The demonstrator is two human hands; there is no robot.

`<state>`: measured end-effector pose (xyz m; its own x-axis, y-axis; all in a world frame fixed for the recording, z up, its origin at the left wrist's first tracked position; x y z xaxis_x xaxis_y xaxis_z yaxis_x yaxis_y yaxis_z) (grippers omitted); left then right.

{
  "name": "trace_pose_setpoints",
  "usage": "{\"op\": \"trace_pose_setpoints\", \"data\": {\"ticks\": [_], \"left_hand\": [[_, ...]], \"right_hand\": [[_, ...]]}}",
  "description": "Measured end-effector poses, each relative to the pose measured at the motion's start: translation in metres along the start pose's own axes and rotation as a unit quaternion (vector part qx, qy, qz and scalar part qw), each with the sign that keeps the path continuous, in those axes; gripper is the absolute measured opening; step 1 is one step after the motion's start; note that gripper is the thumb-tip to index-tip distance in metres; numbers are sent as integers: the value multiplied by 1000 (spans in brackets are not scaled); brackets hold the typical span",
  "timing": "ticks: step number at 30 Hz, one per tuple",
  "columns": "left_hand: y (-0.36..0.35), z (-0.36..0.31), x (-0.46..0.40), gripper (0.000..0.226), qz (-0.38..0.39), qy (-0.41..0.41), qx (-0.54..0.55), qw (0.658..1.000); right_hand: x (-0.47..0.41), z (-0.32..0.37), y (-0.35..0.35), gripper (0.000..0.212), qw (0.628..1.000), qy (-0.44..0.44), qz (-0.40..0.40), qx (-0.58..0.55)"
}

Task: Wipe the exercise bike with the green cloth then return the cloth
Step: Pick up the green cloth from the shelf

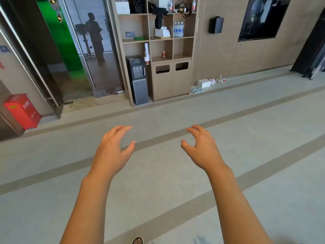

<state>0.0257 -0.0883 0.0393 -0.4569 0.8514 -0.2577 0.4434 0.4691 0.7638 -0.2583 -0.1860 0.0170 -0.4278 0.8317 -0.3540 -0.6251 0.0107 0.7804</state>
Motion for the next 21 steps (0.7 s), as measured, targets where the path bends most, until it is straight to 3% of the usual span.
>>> {"op": "trace_pose_setpoints", "data": {"ticks": [21], "left_hand": [[-21,152,-291,42,42,-22,53,998]], "right_hand": [[-275,45,-174,55,999,-17,50,13]]}}
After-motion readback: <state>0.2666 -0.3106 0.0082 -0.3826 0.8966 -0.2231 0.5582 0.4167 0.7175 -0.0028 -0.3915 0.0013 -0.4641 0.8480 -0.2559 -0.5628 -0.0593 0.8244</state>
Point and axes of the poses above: each hand's wrist, its own x-axis away from the middle knuckle, its own y-axis out of the back of the hand, z = x × y, the point moved 10 cm from there along -x, towards the middle knuckle, and after that the axes turned 14 degrees about y, right-handed, at the moved point
